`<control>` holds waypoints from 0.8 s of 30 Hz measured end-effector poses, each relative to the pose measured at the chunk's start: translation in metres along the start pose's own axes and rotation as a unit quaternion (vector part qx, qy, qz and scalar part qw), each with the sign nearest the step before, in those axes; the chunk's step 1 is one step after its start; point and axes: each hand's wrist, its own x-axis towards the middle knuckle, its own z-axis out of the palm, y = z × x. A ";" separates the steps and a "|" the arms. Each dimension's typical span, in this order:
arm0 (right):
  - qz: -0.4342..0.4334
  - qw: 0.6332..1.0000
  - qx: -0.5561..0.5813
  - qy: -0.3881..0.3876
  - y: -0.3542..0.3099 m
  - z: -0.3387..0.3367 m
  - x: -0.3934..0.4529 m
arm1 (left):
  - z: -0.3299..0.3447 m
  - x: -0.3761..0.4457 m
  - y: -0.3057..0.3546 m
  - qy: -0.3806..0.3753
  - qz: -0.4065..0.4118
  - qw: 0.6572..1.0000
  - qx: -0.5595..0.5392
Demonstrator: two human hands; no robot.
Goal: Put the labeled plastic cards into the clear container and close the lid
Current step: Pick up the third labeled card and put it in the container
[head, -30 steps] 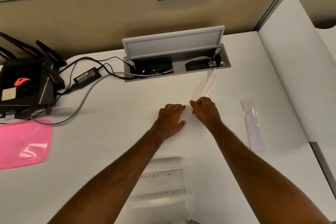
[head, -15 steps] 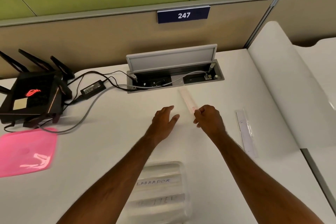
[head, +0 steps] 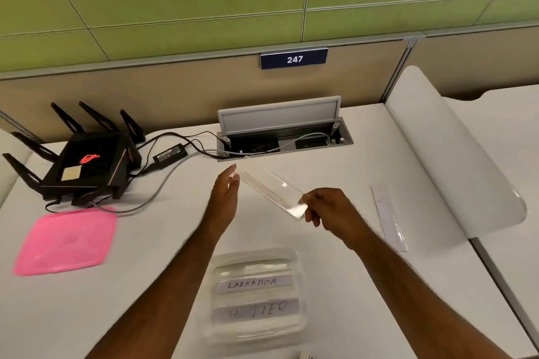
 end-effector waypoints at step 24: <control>0.124 0.966 0.227 -0.020 0.014 0.021 -0.062 | -0.076 -0.109 -0.017 0.009 -0.056 0.979 -0.194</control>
